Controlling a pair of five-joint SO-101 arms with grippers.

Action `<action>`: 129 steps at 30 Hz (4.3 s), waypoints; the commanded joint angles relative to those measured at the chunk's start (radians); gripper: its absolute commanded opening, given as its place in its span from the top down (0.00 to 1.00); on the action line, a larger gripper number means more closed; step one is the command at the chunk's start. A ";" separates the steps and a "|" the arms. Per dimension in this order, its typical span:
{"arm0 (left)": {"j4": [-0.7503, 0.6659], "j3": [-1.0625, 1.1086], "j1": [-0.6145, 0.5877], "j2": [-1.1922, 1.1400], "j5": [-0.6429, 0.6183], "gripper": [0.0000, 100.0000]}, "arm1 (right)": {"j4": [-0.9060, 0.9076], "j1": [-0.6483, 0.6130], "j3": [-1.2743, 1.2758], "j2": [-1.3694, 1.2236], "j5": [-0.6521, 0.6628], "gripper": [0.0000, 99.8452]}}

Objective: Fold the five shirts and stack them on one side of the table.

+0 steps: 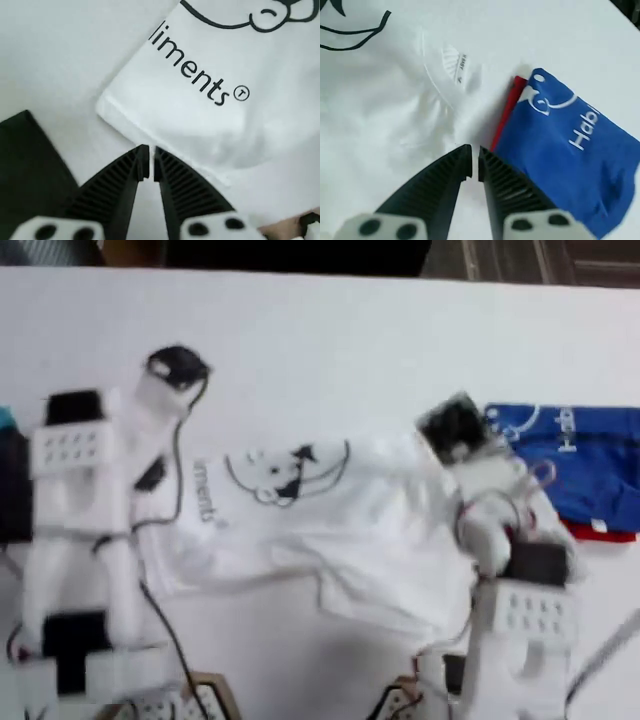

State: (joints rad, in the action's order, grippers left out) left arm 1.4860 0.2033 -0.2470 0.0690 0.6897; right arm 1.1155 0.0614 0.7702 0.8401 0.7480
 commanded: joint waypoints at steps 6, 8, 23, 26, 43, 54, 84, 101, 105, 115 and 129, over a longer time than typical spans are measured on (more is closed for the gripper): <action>-0.146 -0.163 0.081 -0.387 -0.120 0.97 | -0.302 -0.151 -0.110 -0.615 -0.026 0.98; -0.091 -0.243 0.081 -0.457 -0.129 0.97 | -0.300 -0.147 -0.192 -0.748 -0.028 0.98; 0.299 -1.069 0.003 -1.091 -0.219 0.97 | -0.097 0.033 -0.646 -1.219 -0.025 0.98; 0.298 -1.244 0.020 -1.158 -0.213 0.97 | -0.082 0.021 -0.649 -1.213 -0.026 0.98; 0.302 -1.369 -0.026 -0.962 -0.181 0.97 | -0.030 -0.104 -0.643 -0.992 -0.104 0.98; 0.187 -0.458 -0.054 -0.288 -0.189 0.97 | 0.280 -0.174 -0.623 -0.561 -0.104 0.98; 0.209 -0.829 -0.201 -0.649 -0.209 0.86 | 0.297 -0.437 0.008 -0.102 -0.032 0.98; 0.018 -0.463 0.089 -0.652 -0.388 0.86 | -0.028 -0.530 0.373 -0.136 -0.035 0.98; -0.095 -0.337 0.100 -0.651 -0.463 0.86 | -0.136 -0.533 0.399 -0.259 -0.035 0.91; -0.189 -0.274 0.078 -0.643 -0.491 0.86 | -0.185 -0.532 0.376 -0.397 -0.035 0.88; -0.198 -0.277 0.081 -0.646 -0.485 0.86 | -0.193 -0.527 0.272 -0.397 -0.035 0.98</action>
State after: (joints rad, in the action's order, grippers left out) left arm 1.3357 -0.0713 -0.1626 -0.5677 0.2079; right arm 0.9344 -0.4634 1.0925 0.4457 0.7096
